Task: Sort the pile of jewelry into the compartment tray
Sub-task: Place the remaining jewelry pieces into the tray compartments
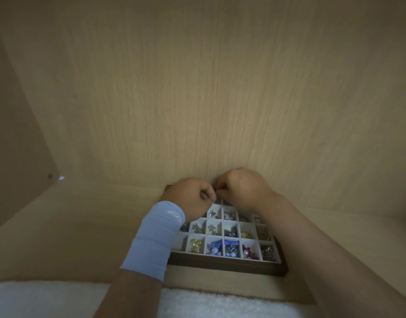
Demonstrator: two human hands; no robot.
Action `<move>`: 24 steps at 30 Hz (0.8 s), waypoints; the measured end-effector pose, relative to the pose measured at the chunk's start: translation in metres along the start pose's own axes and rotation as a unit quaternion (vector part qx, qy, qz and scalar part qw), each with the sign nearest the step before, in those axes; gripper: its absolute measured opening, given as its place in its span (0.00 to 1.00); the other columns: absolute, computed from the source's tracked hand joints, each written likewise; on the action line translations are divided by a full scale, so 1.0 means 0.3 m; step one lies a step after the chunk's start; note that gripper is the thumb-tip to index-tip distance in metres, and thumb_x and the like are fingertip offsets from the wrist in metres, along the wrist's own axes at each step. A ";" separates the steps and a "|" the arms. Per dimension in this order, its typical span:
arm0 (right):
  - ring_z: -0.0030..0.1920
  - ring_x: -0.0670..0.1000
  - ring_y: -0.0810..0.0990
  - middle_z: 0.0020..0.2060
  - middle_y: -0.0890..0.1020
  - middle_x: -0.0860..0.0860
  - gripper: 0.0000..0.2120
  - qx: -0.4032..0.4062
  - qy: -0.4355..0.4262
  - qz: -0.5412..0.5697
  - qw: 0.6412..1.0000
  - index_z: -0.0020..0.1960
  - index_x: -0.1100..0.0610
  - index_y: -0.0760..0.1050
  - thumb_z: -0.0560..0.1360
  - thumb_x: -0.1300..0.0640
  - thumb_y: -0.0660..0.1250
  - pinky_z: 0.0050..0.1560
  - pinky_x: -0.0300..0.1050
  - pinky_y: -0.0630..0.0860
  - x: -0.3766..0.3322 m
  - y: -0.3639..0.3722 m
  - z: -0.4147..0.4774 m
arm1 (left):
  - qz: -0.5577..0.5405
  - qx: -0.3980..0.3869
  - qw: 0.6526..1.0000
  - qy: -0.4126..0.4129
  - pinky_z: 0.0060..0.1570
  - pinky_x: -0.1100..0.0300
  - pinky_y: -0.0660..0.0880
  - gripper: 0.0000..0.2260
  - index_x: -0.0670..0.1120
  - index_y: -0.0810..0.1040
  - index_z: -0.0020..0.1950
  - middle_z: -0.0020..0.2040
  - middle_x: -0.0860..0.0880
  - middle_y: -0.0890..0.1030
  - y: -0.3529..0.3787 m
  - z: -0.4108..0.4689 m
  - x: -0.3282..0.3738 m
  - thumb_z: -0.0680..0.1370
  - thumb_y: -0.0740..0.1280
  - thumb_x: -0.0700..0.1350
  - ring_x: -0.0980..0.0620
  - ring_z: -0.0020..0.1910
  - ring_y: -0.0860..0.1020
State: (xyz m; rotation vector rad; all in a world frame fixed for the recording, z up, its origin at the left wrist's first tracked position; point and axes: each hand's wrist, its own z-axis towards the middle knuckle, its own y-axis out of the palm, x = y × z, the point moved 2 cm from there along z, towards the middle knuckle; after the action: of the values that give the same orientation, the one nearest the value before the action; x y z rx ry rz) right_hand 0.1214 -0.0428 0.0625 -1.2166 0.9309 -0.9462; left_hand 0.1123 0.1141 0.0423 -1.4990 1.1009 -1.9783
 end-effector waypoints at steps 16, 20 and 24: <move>0.50 0.45 0.81 0.53 0.85 0.42 0.17 -0.032 -0.005 0.051 0.998 0.58 0.42 0.82 0.76 0.55 0.61 0.49 0.42 0.78 0.067 0.024 -0.188 | 0.114 -0.058 0.989 0.069 0.57 0.57 0.73 0.10 0.56 0.85 0.52 0.49 0.56 0.76 0.047 -0.021 0.110 0.78 0.65 0.46 0.54 0.54 0.75; 0.52 0.45 0.80 0.54 0.84 0.43 0.16 -0.021 -0.017 0.045 0.999 0.59 0.43 0.82 0.77 0.54 0.60 0.52 0.43 0.78 0.074 0.037 -0.189 | 0.079 -0.045 0.995 0.049 0.50 0.61 0.73 0.08 0.54 0.85 0.47 0.44 0.60 0.75 0.006 -0.022 0.099 0.77 0.65 0.46 0.56 0.47 0.76; 0.50 0.42 0.81 0.53 0.85 0.41 0.15 -0.038 -0.008 0.095 0.995 0.58 0.43 0.82 0.77 0.55 0.61 0.51 0.41 0.77 0.069 0.040 -0.191 | 0.073 -0.044 0.995 0.045 0.51 0.61 0.74 0.08 0.55 0.83 0.46 0.46 0.59 0.76 0.012 -0.020 0.095 0.77 0.65 0.44 0.57 0.47 0.76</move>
State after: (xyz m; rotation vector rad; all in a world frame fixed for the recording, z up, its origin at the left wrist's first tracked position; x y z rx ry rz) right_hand 0.0754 -0.0797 0.0429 -1.1749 1.0572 -0.7553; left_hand 0.0969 0.0931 0.0559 -1.3413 1.3133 -1.9363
